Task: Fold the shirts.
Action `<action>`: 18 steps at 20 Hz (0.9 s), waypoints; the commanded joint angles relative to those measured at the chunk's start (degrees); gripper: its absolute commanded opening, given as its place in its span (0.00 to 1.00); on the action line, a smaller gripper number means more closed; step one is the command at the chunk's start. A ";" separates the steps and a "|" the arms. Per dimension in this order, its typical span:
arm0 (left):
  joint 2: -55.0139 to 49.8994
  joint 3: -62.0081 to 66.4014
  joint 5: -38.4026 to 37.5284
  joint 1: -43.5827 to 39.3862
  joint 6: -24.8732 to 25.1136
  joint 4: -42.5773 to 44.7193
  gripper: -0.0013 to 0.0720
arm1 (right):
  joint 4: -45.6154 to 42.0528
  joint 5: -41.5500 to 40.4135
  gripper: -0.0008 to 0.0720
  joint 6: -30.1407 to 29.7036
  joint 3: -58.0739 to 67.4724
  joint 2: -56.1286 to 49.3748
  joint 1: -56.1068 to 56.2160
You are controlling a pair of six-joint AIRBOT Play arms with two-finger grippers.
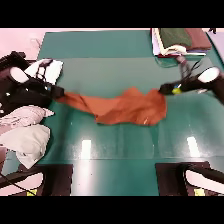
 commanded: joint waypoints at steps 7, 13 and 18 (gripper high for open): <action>19.67 33.16 10.75 0.04 -0.66 0.04 0.05 | -0.13 -2.75 0.03 0.00 34.40 22.84 -5.84; 23.50 45.42 10.27 0.04 -0.61 -1.01 0.05 | -0.04 -0.57 0.03 0.79 44.94 25.97 -11.85; 21.70 46.23 9.55 0.04 -0.59 -3.34 0.05 | 0.42 7.06 0.03 3.06 55.63 16.04 -13.46</action>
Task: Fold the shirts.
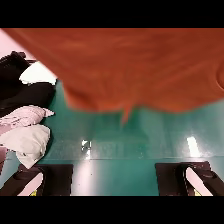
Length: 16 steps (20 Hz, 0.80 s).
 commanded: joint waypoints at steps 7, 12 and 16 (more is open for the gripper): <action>-19.63 -5.90 -16.96 0.02 1.46 -7.28 0.05 | -6.99 5.97 0.03 5.81 -7.17 -21.99 7.39; -36.72 -17.75 -14.34 -1.40 1.90 -7.15 0.05 | -12.24 4.63 0.04 8.72 -13.25 -36.44 12.17; -44.76 -17.92 -13.14 0.92 -4.83 -7.08 0.84 | -12.04 6.97 0.65 15.96 -8.26 -43.80 11.67</action>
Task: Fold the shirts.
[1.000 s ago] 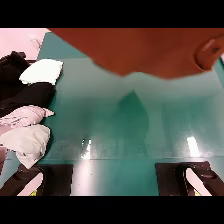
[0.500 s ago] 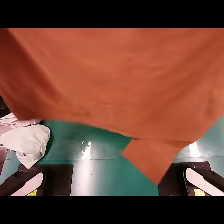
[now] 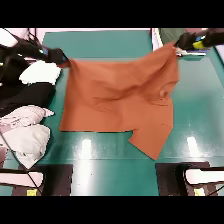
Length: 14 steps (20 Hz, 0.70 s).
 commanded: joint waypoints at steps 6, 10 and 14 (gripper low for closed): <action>-2.10 -4.37 -13.66 9.73 -5.51 3.10 0.84 | -0.92 15.67 0.51 -1.66 0.44 -0.26 -0.90; 6.91 -22.25 -12.24 10.80 -5.22 4.31 0.84 | 2.19 15.30 0.51 -1.70 -14.93 10.54 0.13; 16.20 -40.94 -9.88 10.80 -5.31 6.01 0.84 | 4.70 11.80 0.51 -1.73 -28.44 20.37 1.40</action>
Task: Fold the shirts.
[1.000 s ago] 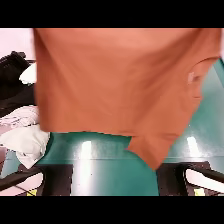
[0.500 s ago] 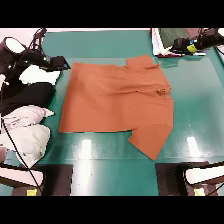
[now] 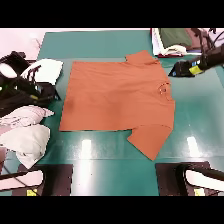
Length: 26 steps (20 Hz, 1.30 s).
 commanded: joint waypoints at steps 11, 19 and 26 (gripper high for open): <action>7.85 -25.35 6.58 0.22 0.20 -3.45 0.84 | 1.62 -5.70 0.51 -0.22 -19.65 18.53 0.90; 8.50 -23.43 4.70 0.22 5.90 -11.61 0.05 | 1.55 1.29 0.54 -2.12 -32.26 18.95 -18.18; 8.48 -22.80 4.74 0.22 6.16 -12.83 0.05 | 8.87 -3.72 0.63 -9.46 -51.98 11.74 -36.54</action>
